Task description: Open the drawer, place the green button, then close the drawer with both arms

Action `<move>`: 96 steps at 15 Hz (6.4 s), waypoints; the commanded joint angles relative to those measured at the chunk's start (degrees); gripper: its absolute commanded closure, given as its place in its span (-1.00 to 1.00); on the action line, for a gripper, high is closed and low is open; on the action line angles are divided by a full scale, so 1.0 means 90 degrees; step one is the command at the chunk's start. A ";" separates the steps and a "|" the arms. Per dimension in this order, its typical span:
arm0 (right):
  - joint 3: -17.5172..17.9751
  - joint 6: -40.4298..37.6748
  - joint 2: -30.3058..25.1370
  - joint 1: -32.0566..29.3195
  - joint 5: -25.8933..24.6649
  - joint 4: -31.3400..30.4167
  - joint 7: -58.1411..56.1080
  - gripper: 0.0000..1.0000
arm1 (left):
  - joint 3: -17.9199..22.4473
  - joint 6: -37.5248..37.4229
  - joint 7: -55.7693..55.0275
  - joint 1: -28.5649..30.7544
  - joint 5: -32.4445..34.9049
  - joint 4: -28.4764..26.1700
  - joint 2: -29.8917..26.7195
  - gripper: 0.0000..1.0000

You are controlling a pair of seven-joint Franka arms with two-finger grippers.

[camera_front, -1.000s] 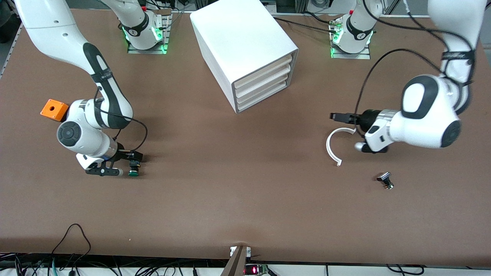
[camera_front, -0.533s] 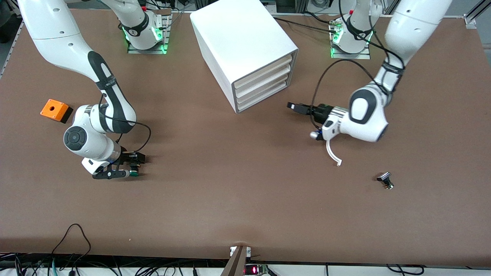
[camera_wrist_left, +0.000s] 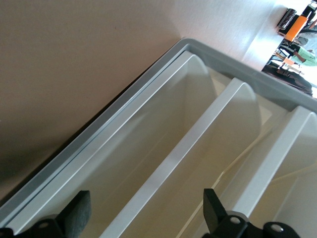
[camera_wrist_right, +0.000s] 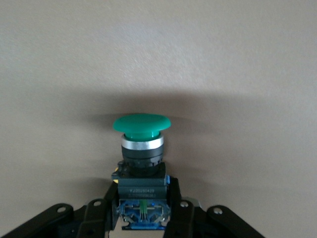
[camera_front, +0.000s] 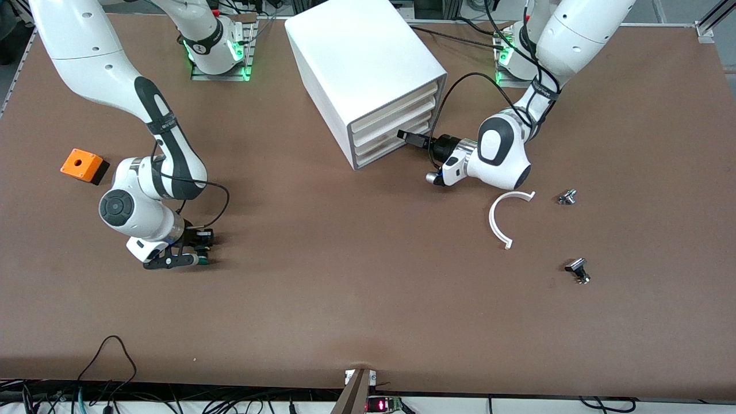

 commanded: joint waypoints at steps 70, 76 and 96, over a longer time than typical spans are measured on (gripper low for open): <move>0.0088 -0.3338 0.0624 0.5444 -0.0934 0.4596 -0.3894 -1.00 | 0.1167 -0.1589 -0.1596 0.1860 0.7484 0.3191 -0.2940 -1.00; -0.0067 -0.3622 -0.0509 0.4936 -0.0866 0.4548 -0.1731 -1.00 | 0.1060 -0.1424 -0.2162 0.1714 0.7581 0.3181 -0.2804 -1.00; 0.0281 -0.4393 -0.1925 0.1326 -0.0807 0.2282 0.4446 -1.00 | 0.0591 0.3838 -0.5804 0.0006 0.6498 0.1279 -0.0499 -1.00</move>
